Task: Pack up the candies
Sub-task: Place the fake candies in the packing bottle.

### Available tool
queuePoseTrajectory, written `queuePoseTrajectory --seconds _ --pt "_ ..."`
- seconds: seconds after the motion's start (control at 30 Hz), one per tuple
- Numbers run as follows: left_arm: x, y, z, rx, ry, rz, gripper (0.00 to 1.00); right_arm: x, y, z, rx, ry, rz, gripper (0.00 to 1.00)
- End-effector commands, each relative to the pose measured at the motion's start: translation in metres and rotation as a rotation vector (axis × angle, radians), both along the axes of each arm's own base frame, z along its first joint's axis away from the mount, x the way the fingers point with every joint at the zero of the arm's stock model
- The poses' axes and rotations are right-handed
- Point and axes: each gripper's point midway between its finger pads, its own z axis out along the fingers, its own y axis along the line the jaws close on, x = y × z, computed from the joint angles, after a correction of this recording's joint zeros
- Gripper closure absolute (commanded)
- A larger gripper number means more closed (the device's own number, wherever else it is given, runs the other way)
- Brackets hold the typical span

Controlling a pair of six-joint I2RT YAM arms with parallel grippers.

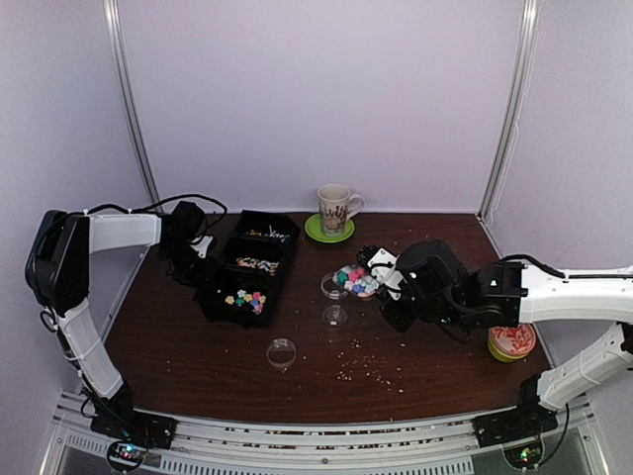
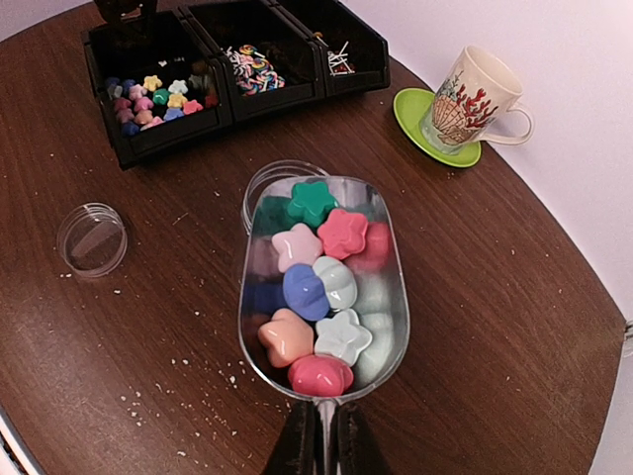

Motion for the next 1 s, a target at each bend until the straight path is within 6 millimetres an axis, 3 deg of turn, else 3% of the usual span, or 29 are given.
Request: queuePoseTrajectory --seconds 0.0,0.97 --pt "0.0074 0.0012 0.0201 -0.019 -0.066 0.014 1.00 0.0080 0.0019 0.0151 0.020 -0.015 -0.031 1.00" --pt "0.0077 0.0010 0.0224 -0.019 -0.073 0.014 1.00 0.0113 -0.0016 0.0109 -0.096 0.027 -0.058 1.00"
